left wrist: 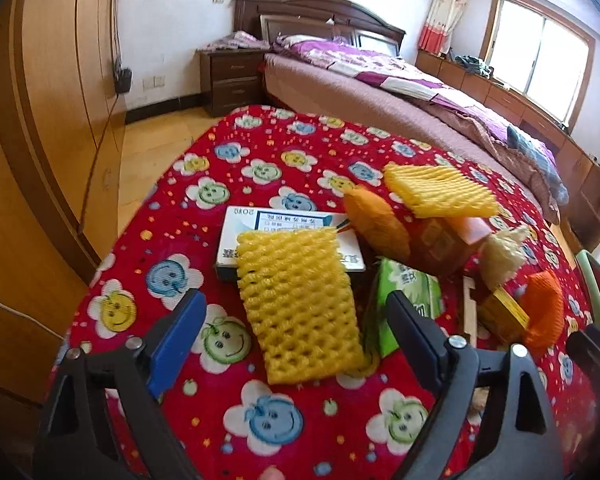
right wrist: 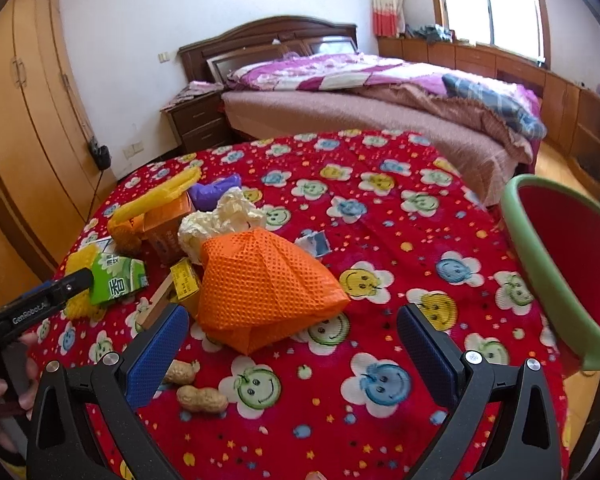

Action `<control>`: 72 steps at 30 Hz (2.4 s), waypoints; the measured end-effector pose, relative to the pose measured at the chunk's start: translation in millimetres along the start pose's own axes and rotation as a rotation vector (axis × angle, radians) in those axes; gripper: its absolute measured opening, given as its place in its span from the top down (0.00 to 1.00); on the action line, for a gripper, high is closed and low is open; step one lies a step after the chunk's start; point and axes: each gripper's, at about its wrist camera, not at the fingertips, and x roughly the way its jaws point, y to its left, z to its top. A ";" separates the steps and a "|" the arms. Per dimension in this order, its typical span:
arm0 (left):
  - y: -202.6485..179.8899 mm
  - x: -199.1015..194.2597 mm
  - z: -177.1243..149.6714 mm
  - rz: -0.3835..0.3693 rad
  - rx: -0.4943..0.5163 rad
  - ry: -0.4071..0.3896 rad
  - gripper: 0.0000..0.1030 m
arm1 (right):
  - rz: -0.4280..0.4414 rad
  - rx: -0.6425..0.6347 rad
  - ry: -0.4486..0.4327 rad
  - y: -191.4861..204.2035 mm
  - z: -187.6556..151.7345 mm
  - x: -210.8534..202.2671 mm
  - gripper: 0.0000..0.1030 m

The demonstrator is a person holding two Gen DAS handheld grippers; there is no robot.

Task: Collect trash
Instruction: 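Grasp the orange mesh bag with the right tool while the left tool grasps the yellow foam net, then carry the orange mesh bag and yellow foam net over the green-rimmed red bin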

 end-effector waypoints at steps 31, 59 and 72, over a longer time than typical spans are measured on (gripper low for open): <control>-2.7 -23.0 -6.8 -0.250 -0.042 -0.006 0.85 | 0.126 0.019 0.002 14.0 -2.7 4.4 0.94; -102.6 -89.4 -12.4 -0.443 0.136 -0.029 0.90 | 0.106 0.109 -0.173 -45.9 -16.3 -93.3 0.95; -211.2 -81.3 -9.6 -0.585 0.291 0.038 0.90 | -0.005 0.212 -0.214 -117.4 -13.6 -115.2 0.96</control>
